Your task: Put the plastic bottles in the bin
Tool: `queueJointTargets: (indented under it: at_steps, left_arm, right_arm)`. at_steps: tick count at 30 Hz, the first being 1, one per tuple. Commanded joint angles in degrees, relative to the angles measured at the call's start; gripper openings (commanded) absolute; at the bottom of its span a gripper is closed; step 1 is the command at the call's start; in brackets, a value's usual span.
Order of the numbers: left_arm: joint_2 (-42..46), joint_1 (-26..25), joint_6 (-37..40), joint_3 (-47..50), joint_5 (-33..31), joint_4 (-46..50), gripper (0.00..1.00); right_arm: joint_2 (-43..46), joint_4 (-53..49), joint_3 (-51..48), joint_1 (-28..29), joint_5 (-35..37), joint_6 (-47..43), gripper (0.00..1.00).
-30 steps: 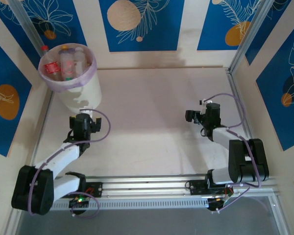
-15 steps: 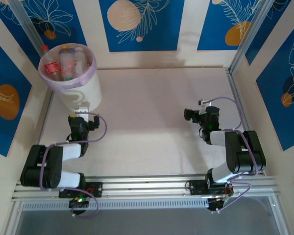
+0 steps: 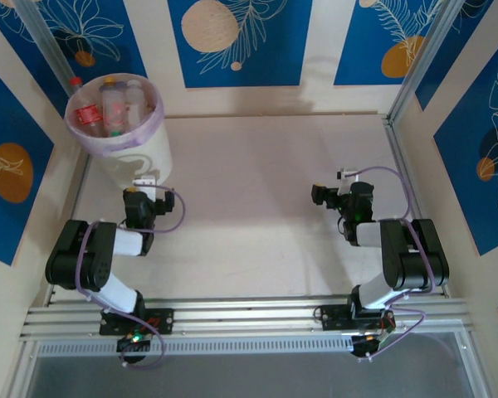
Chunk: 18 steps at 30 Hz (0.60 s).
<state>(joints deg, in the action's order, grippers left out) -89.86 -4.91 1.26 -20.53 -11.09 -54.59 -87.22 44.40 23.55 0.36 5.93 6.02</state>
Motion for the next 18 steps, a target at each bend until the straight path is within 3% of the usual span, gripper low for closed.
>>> queueJointTargets:
  at_steps: [1,18]
  left_arm:
    - [0.04,-0.36,0.68,-0.21,0.48,-1.05,1.0]
    - [0.13,-0.35,0.59,-0.16,0.55,-0.91,1.0]
  right_arm:
    - [-0.05,1.71,0.28,-0.28,-0.8,-0.33,0.99]
    - [-0.04,1.53,0.44,-0.48,-2.04,-0.45,0.99]
